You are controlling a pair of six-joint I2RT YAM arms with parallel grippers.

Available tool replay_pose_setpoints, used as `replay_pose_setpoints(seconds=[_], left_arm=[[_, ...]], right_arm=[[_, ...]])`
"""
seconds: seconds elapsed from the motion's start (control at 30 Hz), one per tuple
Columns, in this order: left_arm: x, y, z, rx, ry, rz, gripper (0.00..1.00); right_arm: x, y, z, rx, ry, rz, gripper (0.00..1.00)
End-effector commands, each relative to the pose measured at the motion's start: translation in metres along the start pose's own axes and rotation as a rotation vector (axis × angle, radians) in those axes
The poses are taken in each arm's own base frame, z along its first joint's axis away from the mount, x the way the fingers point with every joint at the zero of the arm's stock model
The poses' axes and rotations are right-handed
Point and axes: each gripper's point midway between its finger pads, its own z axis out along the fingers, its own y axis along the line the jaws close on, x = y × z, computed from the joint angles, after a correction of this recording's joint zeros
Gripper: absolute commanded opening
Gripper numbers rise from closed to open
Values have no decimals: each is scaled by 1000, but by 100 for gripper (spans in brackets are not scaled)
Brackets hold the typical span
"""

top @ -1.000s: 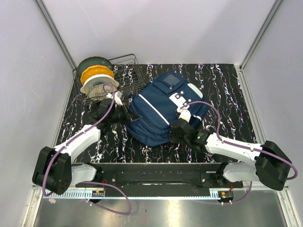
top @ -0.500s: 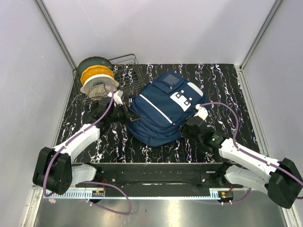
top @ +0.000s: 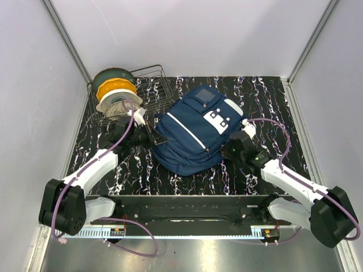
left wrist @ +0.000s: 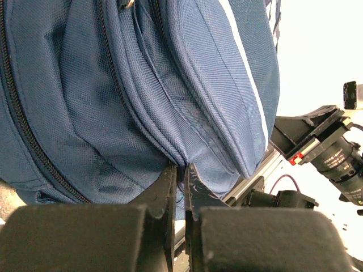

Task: Pack the student bag
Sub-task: Zip the student bag at the center of the board.

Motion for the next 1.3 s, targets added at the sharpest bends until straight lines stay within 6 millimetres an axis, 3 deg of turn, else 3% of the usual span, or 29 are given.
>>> replay_pose_setpoints(seconds=[0.0,0.4,0.5,0.6,0.83,0.97,1.03,1.13,1.17,1.2,1.23,1.27], left_arm=[[-48,-16,-18,28,-177,82,0],[-39,-10,-18,34,-156,90,0],[-32,-28,-18,113,-103,130,0],[-15,-42,-12,137,-47,156,0],[60,-86,10,249,119,173,0],[76,-99,20,274,166,165,0],[76,-97,23,259,169,161,14],[70,-92,20,220,135,202,25],[71,-85,20,191,139,222,41],[64,-86,17,175,106,238,53],[60,-86,15,165,91,251,62],[59,-83,13,146,85,260,62]], right_arm=[[-14,-56,5,222,-17,-16,0],[-24,-58,18,181,30,95,0],[-31,-55,13,167,8,107,0],[-41,-62,11,189,-1,129,0],[-89,-80,8,245,-52,162,0],[-111,-92,10,267,-70,152,1],[-115,-95,12,279,-70,115,8],[-106,-92,15,255,-17,102,13],[-103,-91,15,243,-9,101,16],[-101,-90,14,235,-6,105,24],[-95,-93,13,242,2,108,40],[-96,-93,9,240,-11,107,46]])
